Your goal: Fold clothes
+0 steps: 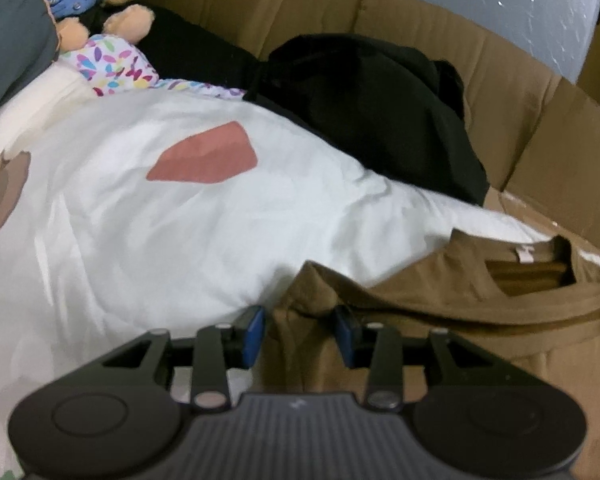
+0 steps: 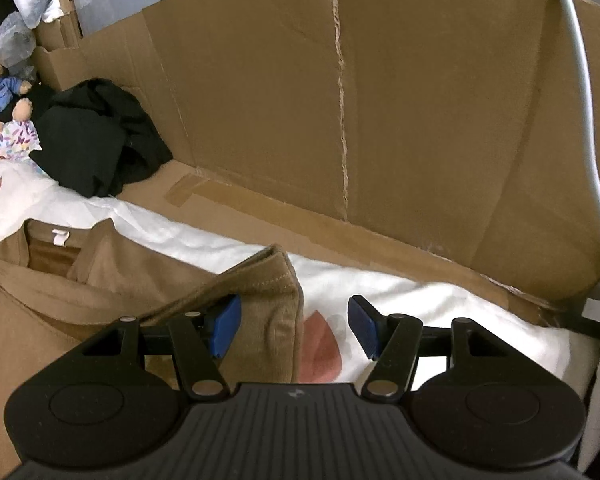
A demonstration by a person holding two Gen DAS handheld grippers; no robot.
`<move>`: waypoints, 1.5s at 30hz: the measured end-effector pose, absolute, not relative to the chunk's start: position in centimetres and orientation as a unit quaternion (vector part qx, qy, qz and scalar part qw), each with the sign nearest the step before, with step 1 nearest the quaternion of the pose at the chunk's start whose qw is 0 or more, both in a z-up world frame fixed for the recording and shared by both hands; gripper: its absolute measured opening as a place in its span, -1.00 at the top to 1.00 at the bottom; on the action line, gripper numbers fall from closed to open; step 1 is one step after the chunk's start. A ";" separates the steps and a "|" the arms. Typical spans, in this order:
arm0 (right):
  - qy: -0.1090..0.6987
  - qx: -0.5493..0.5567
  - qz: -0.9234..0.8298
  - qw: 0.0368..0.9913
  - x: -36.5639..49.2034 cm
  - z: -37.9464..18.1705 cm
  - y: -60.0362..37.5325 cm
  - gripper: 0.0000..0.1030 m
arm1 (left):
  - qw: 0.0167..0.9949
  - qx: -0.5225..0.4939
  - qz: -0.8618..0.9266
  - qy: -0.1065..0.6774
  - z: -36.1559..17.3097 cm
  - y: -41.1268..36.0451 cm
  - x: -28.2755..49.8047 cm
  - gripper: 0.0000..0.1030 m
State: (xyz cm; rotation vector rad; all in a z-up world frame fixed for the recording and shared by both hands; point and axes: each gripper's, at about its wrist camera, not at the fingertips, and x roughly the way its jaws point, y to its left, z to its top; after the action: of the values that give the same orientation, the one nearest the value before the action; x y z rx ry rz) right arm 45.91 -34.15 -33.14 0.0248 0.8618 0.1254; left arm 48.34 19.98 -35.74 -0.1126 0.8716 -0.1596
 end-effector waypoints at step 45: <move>0.441 0.055 -0.030 0.895 50.5 -32.9 -33.8 0.90 | 0.904 -0.169 0.007 0.393 -33.7 23.7 50.6 0.94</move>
State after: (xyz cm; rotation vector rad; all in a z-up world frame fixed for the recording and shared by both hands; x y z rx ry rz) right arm 50.54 -33.84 -32.91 0.1145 0.9142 -0.0623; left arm 50.58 23.72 -33.73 -0.3485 0.8126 0.0153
